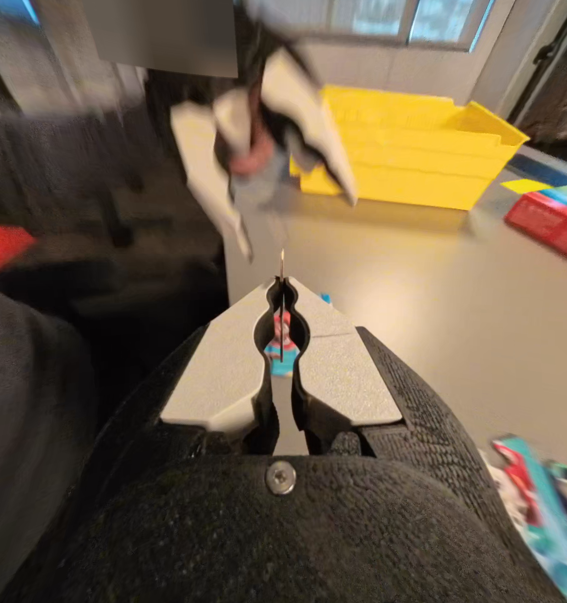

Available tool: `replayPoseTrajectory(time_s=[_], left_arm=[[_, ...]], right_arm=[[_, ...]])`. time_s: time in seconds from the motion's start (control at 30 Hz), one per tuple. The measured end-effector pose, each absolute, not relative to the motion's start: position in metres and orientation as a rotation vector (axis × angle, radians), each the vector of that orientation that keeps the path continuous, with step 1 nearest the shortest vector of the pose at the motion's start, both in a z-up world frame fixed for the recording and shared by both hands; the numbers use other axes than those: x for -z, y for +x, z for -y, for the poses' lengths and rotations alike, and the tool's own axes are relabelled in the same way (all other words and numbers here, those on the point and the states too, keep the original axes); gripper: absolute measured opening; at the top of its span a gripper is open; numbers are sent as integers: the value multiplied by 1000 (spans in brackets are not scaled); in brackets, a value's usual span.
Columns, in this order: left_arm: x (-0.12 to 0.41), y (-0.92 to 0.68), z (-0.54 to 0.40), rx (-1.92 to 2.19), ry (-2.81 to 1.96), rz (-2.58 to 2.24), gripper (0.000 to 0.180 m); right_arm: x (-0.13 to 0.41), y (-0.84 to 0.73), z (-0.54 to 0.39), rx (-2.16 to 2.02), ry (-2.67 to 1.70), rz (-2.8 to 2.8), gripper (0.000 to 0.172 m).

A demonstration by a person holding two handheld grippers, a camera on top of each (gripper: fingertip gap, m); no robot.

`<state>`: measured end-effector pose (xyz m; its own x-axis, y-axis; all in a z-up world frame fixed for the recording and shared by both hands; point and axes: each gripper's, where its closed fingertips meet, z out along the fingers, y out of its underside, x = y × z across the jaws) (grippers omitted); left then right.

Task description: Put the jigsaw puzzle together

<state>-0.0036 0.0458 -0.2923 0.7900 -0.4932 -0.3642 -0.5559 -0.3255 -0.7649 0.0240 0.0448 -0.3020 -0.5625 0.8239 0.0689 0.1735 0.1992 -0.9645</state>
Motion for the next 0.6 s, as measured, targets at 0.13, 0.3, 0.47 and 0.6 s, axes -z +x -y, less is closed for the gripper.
replayPoseTrajectory(time_s=[0.13,0.3,0.47,0.6], left_arm=[[297,27,-59,149,-1939,-697,42],[270,38,-56,350,-1785,-617,0],[235,-83,-53,-221,-1866,-233,0],[222,-241,23,-710,-2041,399,0]], right_arm=[[261,26,-51,-1821,-991,1691,0],[234,25,-50,-1936,-914,1626,3],[265,15,-51,-1622,-984,1828,58],[327,38,-26,-1353,-984,2214,75]])
